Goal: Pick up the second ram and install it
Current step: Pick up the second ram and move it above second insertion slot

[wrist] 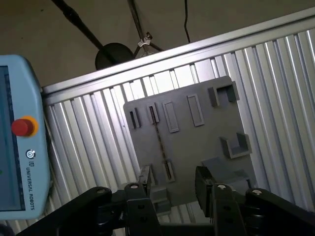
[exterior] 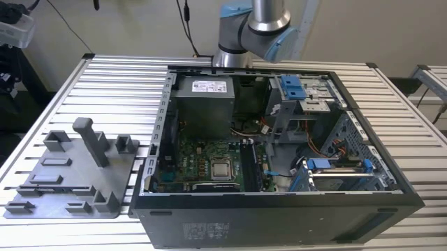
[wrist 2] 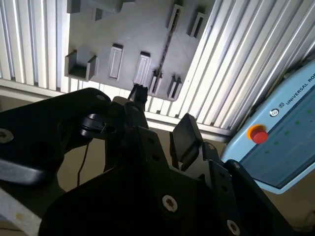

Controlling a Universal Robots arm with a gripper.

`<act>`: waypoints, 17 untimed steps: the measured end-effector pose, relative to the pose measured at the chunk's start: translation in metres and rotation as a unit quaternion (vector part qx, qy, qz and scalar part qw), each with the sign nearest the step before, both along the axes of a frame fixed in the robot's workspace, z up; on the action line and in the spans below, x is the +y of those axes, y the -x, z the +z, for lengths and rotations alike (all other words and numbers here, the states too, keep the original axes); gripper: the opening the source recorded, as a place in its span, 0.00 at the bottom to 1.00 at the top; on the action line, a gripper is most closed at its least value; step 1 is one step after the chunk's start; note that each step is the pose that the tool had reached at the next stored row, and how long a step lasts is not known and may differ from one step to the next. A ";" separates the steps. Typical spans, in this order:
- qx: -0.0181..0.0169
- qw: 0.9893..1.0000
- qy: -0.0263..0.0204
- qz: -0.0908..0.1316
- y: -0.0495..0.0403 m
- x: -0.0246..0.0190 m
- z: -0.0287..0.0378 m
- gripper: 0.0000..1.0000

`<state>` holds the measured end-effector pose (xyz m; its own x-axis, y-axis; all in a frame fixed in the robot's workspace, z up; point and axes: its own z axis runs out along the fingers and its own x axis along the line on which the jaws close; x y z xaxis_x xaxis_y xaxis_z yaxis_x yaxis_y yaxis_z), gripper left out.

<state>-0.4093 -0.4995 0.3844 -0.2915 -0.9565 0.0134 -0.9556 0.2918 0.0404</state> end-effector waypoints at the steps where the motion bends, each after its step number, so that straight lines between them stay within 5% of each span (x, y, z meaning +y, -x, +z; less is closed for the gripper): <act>1: 0.000 1.000 0.000 0.001 -0.0001 0.0000 -0.0003 0.50; 8: 0.000 1.000 0.000 0.028 0.0000 0.0000 -0.0059 0.50; 17: 0.001 0.999 0.000 0.035 0.0000 0.0000 -0.0164 0.50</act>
<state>-0.4093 -0.4995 0.3680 -0.2248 -0.9743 0.0143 -0.9734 0.2252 0.0415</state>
